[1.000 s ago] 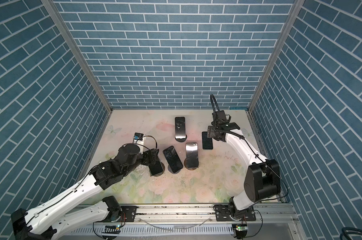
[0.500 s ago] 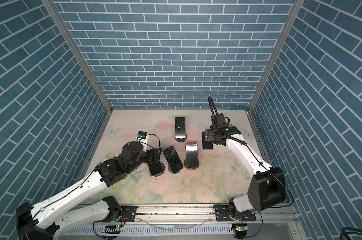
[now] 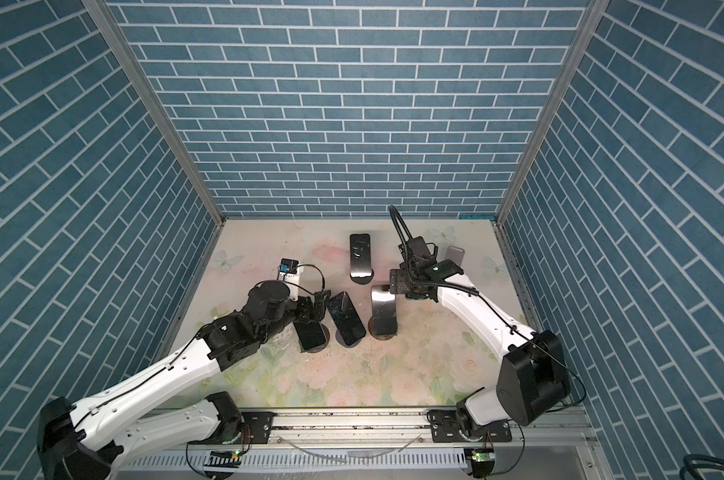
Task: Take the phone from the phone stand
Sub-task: 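Move the right gripper over the black phone on the central stand, then close the right gripper on the top edge of the black phone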
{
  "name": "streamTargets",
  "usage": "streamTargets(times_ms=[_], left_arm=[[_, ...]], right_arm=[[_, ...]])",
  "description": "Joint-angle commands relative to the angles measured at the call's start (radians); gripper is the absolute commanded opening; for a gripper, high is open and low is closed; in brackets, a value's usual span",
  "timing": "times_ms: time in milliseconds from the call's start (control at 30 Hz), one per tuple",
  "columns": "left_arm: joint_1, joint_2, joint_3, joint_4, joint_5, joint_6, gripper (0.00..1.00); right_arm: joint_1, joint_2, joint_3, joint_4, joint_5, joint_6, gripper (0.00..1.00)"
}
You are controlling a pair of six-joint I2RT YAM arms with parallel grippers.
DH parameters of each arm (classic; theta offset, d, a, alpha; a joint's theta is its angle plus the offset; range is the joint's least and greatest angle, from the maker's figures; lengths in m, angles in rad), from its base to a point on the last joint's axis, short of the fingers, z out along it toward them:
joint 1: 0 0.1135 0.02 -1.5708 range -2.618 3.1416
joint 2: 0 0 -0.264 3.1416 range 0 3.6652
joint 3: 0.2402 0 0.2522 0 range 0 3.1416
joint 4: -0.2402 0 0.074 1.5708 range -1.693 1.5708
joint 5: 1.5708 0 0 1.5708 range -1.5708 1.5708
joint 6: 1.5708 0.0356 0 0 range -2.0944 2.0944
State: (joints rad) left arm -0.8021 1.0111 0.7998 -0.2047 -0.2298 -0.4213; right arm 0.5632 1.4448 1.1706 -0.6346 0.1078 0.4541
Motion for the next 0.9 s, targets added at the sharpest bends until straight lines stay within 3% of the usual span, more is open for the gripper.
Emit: streamTargets(times_ms=[0, 300, 867], left_arm=[[-0.005, 0.013, -0.012, 0.047, 0.015, 0.013, 1.0], [-0.005, 0.021, -0.01, 0.046, 0.018, 0.021, 1.0], [-0.005, 0.011, -0.03, 0.058, 0.016, 0.017, 1.0]], right_arm=[[0.028, -0.007, -0.049, 0.023, -0.025, 0.035, 0.89], [0.084, 0.01, -0.033, 0.046, -0.056, -0.005, 0.92], [0.174, 0.081, -0.043, 0.058, -0.034, 0.057, 0.96]])
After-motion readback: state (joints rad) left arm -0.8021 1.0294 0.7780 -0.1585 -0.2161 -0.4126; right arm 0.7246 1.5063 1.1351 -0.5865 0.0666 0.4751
